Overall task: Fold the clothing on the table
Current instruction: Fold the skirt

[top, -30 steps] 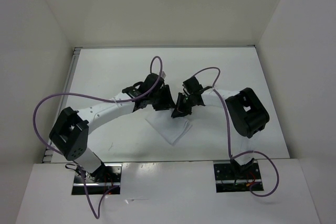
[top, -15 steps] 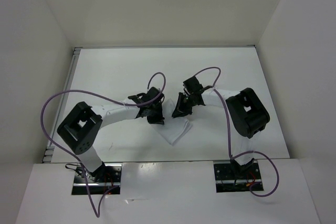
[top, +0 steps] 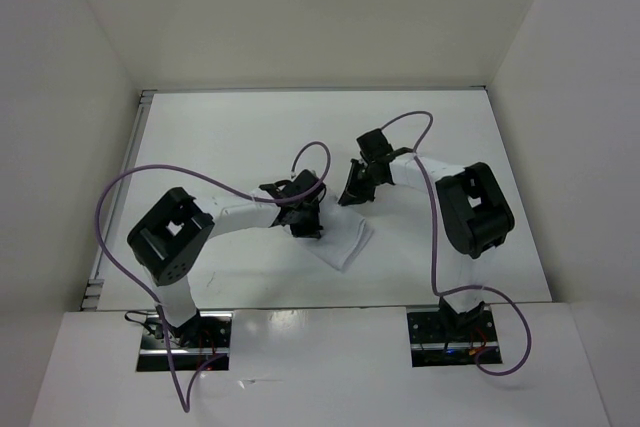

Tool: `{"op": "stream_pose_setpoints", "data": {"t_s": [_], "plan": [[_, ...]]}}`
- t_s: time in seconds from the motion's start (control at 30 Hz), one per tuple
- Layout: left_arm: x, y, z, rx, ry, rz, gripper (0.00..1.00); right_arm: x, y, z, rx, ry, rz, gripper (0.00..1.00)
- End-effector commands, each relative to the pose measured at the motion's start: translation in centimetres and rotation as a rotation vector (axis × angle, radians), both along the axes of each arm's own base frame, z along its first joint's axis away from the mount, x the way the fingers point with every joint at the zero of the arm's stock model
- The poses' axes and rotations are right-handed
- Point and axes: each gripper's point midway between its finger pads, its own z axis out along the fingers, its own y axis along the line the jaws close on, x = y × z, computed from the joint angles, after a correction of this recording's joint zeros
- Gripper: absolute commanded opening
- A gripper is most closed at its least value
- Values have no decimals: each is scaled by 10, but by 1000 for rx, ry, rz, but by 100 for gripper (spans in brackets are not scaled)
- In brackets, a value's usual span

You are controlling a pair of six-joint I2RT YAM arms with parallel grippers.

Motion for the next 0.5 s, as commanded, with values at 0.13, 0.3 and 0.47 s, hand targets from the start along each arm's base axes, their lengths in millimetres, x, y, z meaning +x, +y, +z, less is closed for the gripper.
{"op": "stream_pose_setpoints", "data": {"t_s": [0.13,0.3,0.47], "plan": [[-28,24,-39,130,93,-5,0,76,-34,14,-154,-165,-139,18],[-25,23,-22,115,67,-1,4,87,-43,54,-153,-269,-174,18],[-9,9,63,-45,-102,8,56,52,-55,115,-86,-382,-184,25]]}}
